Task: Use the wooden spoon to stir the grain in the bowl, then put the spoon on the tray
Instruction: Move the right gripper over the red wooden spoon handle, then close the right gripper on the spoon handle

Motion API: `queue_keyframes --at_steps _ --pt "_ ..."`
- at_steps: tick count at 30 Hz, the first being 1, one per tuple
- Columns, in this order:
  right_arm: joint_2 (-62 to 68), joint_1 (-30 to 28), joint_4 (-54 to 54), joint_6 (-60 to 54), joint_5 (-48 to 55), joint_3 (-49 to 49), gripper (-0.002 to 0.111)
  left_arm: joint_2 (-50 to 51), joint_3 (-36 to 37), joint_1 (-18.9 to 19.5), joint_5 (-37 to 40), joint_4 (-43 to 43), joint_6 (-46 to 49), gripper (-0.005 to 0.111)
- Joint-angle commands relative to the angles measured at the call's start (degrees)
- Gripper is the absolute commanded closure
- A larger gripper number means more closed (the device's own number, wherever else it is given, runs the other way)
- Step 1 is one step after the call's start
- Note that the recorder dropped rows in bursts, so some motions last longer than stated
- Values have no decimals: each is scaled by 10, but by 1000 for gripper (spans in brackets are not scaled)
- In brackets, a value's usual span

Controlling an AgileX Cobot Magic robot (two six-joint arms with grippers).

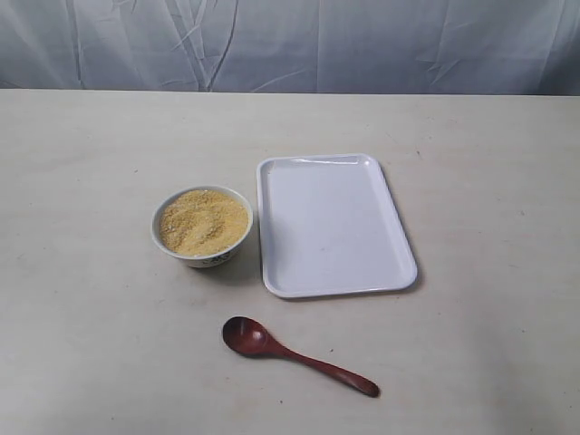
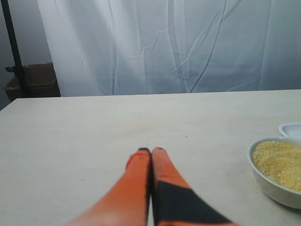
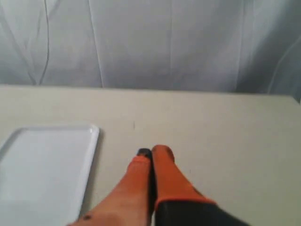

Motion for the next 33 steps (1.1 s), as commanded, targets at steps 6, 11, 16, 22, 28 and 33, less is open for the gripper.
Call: queue_keyframes --at_steps 6,11,16,22,28,33 --pt "317 40 147 -154 181 -152 109 -2 1 -1 -7 2 0 107" --pt "438 132 236 -267 198 -192 109 -2 1 -1 -7 2 0 107" --pt "580 308 220 -274 184 -251 109 -2 1 -1 -7 2 0 107" --pt "683 441 121 -207 147 -284 91 -2 1 -1 -7 2 0 107" --pt "756 514 -61 -27 148 -321 86 -2 1 -1 -7 2 0 107" --pt "793 514 -70 1 170 -329 69 -2 1 -1 -7 2 0 107"
